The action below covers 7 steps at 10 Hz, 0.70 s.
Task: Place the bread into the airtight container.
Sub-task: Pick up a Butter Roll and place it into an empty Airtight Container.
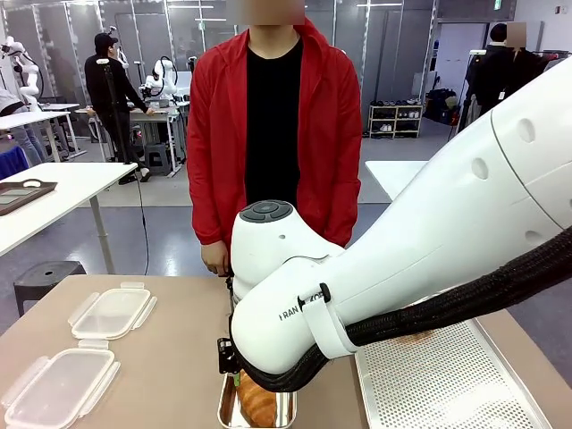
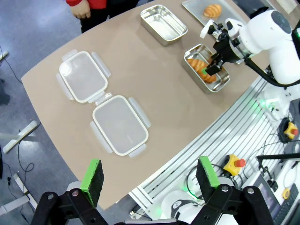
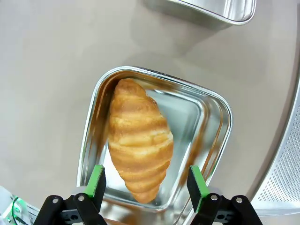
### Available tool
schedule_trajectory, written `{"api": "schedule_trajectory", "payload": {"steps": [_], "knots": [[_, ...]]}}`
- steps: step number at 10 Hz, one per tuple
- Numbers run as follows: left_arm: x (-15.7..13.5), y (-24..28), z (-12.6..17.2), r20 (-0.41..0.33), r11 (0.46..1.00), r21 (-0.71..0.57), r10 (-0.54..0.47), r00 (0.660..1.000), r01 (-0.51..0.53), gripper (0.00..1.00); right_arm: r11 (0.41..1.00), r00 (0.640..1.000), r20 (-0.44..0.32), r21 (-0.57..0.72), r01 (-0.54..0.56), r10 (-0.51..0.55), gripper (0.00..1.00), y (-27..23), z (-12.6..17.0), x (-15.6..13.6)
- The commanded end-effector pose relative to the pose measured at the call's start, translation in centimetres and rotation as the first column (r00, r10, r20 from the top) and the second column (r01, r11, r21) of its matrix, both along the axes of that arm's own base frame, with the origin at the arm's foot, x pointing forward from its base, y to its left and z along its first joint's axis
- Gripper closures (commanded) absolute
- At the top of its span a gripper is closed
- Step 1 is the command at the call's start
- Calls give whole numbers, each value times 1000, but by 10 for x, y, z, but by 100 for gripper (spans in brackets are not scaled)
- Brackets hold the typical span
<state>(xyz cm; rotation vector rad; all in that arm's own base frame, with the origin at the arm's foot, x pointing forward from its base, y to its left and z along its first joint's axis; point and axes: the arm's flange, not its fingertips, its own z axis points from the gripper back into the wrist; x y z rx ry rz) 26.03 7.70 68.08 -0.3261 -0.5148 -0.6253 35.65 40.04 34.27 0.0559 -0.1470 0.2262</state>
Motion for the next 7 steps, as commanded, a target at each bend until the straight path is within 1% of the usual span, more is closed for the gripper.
{"api": "schedule_trajectory", "payload": {"steps": [1, 4, 5, 6, 7], "knots": [[0, 0, 1, 6, 1000, -1, -17, 1000, 17, 0, 1000, 1000, 0, 2, -1, 1, 12, 1, -1, -1], [0, 0, 1, 6, 1000, -1, -17, 1000, 17, 0, 1000, 1000, 0, 2, -1, 1, 12, 1, -1, -1], [0, 0, 1, 6, 1000, -1, -17, 1000, 17, 0, 1000, 1000, 0, 0, 0, 0, 17, 0, 0, 0], [0, 0, 1, 6, 1000, -1, -17, 1000, 17, 0, 1000, 999, 31, -12, -22, 23, 18, -8, 22, -1], [0, 0, 1, 6, 1000, -1, -17, 1000, 17, 0, 996, 997, 60, -76, -52, 57, 23, -17, 38, -3]]}}
